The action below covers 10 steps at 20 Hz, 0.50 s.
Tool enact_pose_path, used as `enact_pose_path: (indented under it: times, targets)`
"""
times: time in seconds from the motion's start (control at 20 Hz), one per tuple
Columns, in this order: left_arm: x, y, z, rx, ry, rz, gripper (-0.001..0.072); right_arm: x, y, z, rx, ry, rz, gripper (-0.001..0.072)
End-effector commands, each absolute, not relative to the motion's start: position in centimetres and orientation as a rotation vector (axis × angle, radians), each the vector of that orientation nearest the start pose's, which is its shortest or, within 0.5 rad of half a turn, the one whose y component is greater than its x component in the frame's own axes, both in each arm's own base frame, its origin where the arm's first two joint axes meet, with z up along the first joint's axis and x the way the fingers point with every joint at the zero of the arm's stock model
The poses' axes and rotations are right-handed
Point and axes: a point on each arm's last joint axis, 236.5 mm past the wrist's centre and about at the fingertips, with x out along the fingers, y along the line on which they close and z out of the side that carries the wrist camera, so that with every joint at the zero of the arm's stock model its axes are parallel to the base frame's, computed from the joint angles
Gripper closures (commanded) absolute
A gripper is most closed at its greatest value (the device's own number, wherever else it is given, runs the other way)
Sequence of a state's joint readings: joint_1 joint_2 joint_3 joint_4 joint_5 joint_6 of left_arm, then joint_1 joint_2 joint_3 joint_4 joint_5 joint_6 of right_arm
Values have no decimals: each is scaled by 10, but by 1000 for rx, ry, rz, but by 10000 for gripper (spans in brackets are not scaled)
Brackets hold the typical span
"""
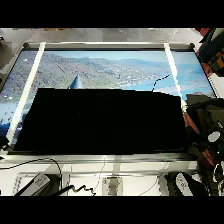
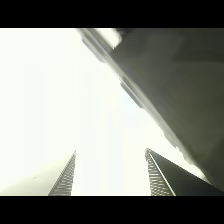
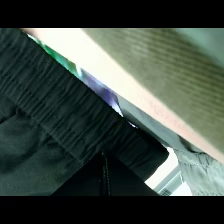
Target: Fold the clothes and pants, and hang the long-sleeved shirts on hangers.
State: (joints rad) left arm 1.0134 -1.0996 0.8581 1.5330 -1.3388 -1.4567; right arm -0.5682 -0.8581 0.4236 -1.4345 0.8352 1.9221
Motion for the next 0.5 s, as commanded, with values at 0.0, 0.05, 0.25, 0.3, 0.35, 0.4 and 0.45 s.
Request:
enact_pose_path:
  times: [0.0,0.05,0.25,0.3,0.35,0.4,0.45]
  targets:
    - [145,211,-58,-993,1227,652,205,221,-113,-91,787,1118,-663,692]
    - [143,210,-67,-1009,1203,643,206,222,-113,-89,760,1122,-644,692]
    - [149,214,-95,-997,1094,665,223,234,-123,-66,674,1072,-602,693]
    - [153,217,-99,-1004,1057,685,224,235,-124,-60,668,1064,-600,693]
    - [155,218,-104,-1010,1035,697,262,233,-125,-56,643,1069,-593,693]
    - [154,219,-109,-1016,1024,714,300,229,-126,-52,614,1078,-593,693]
    - [156,221,-115,-1021,1006,725,300,223,-127,-47,590,1084,-599,693]
